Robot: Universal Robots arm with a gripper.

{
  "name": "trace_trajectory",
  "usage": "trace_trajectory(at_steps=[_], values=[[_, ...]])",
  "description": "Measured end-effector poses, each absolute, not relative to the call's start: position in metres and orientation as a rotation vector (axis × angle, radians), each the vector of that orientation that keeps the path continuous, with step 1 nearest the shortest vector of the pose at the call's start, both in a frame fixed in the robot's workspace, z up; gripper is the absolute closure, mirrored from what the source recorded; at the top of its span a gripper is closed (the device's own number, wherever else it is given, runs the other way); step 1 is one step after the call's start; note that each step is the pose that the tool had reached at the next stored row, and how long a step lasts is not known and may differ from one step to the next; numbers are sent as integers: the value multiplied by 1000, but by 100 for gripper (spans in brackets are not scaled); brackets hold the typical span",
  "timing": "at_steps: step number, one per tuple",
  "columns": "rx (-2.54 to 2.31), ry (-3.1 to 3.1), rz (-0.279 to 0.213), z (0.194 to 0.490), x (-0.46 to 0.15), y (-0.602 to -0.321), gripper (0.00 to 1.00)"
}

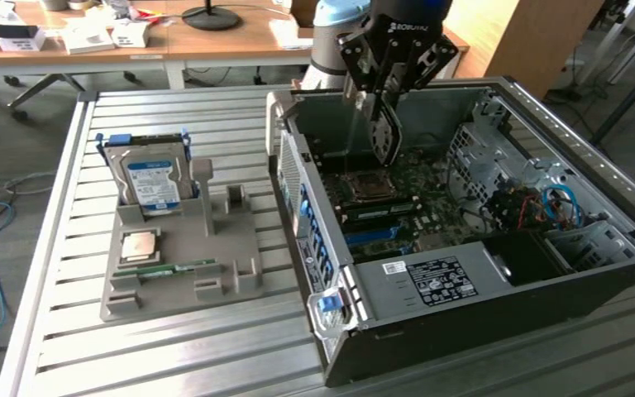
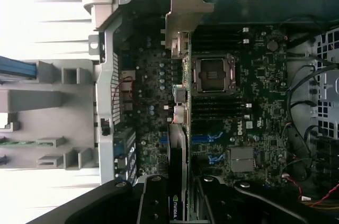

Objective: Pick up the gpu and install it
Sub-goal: 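Pick up the gpu and move the gpu toward the slot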

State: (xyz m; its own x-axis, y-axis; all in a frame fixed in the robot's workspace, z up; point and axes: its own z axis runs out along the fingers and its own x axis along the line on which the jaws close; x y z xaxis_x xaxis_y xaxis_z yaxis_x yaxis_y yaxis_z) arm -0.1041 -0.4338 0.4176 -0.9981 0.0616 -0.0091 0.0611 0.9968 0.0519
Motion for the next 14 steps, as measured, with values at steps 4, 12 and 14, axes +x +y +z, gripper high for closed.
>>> trace_trajectory(at_steps=[4,12,14], values=[[96,3128,81,418,-93,-434,74],[96,3128,83,418,-71,-434,74],[96,3128,83,418,-66,-434,74]])
